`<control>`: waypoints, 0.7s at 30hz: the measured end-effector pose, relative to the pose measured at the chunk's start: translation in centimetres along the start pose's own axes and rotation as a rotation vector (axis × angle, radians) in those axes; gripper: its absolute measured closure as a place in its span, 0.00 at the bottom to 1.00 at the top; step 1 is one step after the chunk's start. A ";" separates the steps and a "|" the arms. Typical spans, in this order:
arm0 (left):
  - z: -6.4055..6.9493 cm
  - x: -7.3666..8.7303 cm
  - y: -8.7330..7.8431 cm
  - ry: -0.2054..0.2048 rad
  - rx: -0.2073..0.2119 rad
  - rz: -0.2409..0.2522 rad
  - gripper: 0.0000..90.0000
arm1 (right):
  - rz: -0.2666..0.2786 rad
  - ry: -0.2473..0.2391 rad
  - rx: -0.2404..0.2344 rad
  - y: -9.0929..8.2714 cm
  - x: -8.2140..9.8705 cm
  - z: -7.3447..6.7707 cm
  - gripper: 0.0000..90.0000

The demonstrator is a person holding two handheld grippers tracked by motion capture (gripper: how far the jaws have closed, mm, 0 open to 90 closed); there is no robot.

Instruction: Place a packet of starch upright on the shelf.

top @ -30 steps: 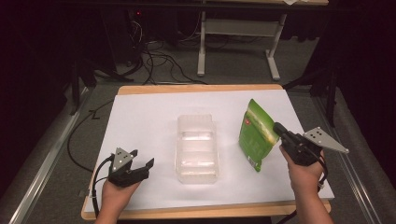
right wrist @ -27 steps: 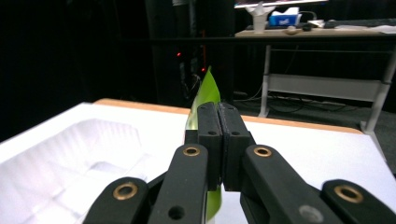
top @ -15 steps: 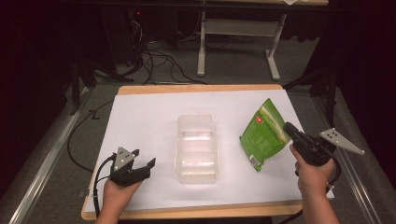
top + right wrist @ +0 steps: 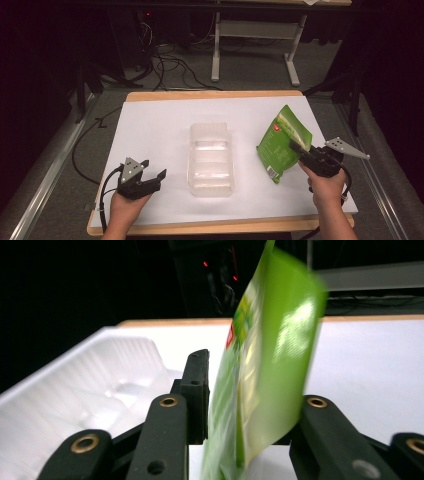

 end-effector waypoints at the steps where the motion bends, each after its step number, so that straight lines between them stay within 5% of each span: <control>1: 0.0 0.0 0.0 -0.001 0.001 0.000 0.33 | -0.011 -0.007 0.000 0.1 0.2 -0.1 0.77; 8: 0.1 0.0 -0.1 0.000 0.004 0.004 0.33 | -0.075 -0.028 -0.009 1.2 1.4 -0.6 0.80; 21: 0.1 0.0 -0.1 0.005 0.001 0.002 0.33 | -0.087 -0.045 -0.022 1.4 1.3 -0.8 0.94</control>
Point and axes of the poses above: each handheld gripper's, and its own axes: y roughly forward along the jaws, x roughly out of its underside, z roughly to its right, the point moved 4 cm from there along y, roughly forward along the jaws, and after that the axes turned 10 degrees about -y, right-handed, at the moved point
